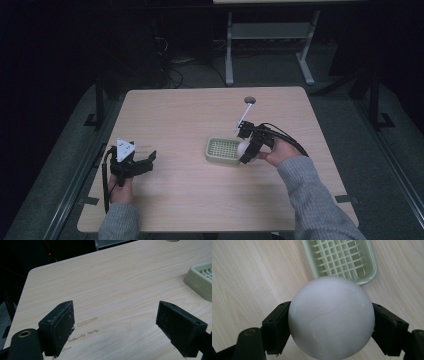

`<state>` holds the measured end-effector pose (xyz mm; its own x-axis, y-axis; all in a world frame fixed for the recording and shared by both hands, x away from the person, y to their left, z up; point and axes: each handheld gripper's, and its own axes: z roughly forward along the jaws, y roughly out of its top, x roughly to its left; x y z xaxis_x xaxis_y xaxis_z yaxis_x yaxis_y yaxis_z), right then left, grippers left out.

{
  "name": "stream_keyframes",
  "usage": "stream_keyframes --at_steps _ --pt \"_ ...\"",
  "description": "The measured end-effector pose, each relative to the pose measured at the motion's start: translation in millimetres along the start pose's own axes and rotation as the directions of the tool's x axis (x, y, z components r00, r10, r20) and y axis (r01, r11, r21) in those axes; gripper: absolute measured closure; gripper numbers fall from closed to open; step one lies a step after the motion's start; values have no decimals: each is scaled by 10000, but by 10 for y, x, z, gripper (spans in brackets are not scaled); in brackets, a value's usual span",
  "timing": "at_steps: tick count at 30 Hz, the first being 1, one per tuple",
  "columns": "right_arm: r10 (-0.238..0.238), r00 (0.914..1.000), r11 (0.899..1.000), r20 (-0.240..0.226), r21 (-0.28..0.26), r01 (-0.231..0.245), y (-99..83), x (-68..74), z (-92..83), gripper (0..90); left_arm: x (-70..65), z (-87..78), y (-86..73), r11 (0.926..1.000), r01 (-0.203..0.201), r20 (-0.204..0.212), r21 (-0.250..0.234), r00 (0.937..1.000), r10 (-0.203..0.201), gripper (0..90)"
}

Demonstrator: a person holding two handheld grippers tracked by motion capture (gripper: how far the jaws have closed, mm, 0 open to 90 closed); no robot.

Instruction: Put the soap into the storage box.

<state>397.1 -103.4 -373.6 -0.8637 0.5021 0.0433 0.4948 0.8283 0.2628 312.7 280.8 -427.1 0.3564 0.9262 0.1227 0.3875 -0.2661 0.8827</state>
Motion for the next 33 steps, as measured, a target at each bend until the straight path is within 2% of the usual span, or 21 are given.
stream_keyframes --at_steps 16,20,33 --pt "-176 9997 9998 -160 111 178 278 -35 53 227 2 -5 1 10000 31 -59 -29 10000 -31 148" --pt "-254 9997 9994 -67 244 255 344 -43 79 228 3 -3 1 10000 28 -55 -13 10000 -28 148" --pt "-393 9990 9990 -199 213 397 527 -58 150 227 2 -4 3 10000 11 -58 -25 10000 -11 149"
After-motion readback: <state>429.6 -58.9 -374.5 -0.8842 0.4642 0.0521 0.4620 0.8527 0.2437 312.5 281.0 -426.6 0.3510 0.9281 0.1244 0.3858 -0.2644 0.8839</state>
